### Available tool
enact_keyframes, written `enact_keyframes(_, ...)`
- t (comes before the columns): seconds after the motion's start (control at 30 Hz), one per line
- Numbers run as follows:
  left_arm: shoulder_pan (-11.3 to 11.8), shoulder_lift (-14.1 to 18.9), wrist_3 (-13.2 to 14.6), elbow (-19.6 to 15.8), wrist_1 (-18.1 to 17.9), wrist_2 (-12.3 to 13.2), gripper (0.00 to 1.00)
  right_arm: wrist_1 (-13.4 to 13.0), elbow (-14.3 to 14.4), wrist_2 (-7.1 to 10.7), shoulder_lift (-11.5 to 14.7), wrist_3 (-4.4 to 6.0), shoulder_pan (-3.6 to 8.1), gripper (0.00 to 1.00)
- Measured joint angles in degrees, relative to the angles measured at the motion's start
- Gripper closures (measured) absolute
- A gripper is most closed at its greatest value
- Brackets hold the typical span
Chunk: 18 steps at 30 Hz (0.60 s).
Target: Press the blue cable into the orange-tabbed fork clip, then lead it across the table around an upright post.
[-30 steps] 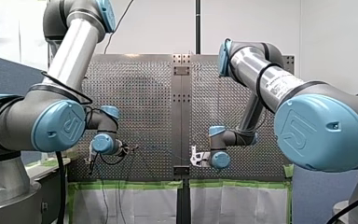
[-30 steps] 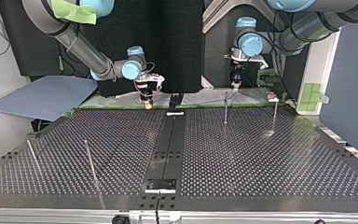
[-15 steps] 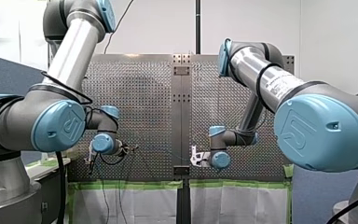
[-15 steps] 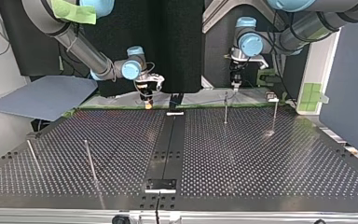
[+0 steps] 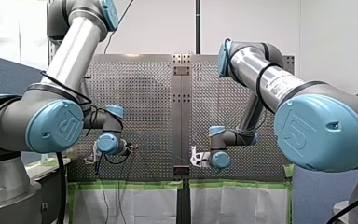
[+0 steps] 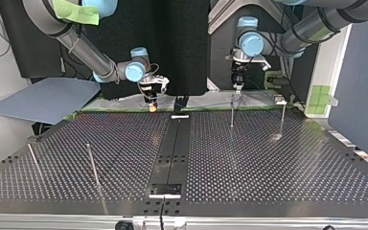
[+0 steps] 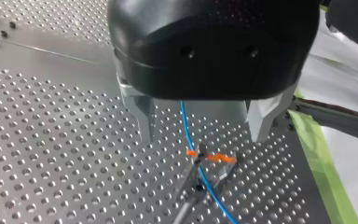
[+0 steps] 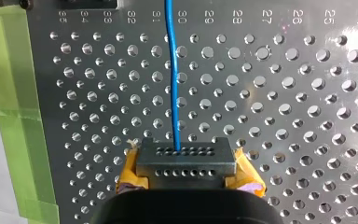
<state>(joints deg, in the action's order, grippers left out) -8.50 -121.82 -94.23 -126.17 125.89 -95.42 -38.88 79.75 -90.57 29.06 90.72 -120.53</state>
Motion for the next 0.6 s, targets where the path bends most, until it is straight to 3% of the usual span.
enact_keyframes(0.3, -4.3, -0.1, -4.1, 4.1, 0.9, -3.9, 0.02, -0.2, 0.0, -0.04, 0.0, 0.16, -0.04, 1.00)
enact_keyframes(0.6, -9.0, -1.0, -6.2, 5.8, 1.0, -7.7, 0.02, -0.1, 0.0, 0.00, 0.0, 0.38, -0.24, 1.00)
